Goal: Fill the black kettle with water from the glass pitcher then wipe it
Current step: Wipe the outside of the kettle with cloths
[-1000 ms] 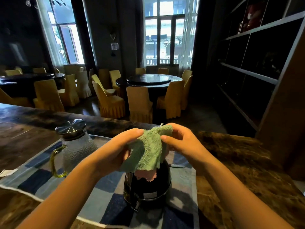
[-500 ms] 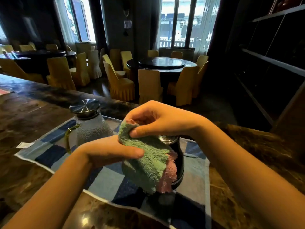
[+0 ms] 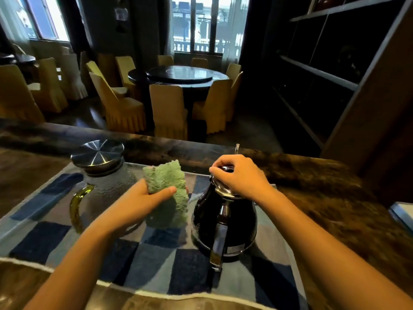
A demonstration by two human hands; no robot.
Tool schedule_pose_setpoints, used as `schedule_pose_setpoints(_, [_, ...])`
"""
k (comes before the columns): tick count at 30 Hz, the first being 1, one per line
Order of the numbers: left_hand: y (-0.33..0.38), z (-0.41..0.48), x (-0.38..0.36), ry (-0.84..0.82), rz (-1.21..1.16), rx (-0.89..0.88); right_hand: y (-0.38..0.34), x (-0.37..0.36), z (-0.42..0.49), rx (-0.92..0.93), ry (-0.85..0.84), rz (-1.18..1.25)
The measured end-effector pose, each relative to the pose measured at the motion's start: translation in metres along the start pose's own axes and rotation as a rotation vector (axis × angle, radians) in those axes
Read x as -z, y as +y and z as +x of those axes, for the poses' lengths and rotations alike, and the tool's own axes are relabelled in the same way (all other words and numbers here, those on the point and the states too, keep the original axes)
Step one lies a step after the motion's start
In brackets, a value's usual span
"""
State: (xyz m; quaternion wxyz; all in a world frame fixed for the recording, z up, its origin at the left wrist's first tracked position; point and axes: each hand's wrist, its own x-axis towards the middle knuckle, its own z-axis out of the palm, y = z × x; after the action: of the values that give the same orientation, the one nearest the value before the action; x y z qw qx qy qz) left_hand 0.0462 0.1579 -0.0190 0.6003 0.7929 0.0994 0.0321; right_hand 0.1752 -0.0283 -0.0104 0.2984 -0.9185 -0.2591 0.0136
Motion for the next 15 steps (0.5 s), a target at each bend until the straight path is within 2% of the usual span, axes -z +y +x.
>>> schedule_pose_setpoints(3, [-0.016,0.029,-0.006,0.08,-0.126,0.012,-0.002,-0.005,-0.003,-0.074,0.063,-0.006])
schedule_pose_setpoints(5, [-0.025,0.052,-0.012,0.175,-0.122,-0.011,-0.002,-0.009,-0.006,-0.141,0.137,0.055])
schedule_pose_setpoints(7, [-0.027,0.076,-0.022,0.2,-0.142,-0.056,-0.001,-0.011,-0.006,-0.195,0.172,0.1])
schedule_pose_setpoints(10, [-0.032,0.111,-0.042,0.055,-0.192,-0.082,0.0,-0.012,-0.005,-0.242,0.208,0.102])
schedule_pose_setpoints(15, [-0.06,0.124,-0.074,-0.314,-0.429,0.231,0.0,-0.017,-0.004,-0.267,0.292,0.122])
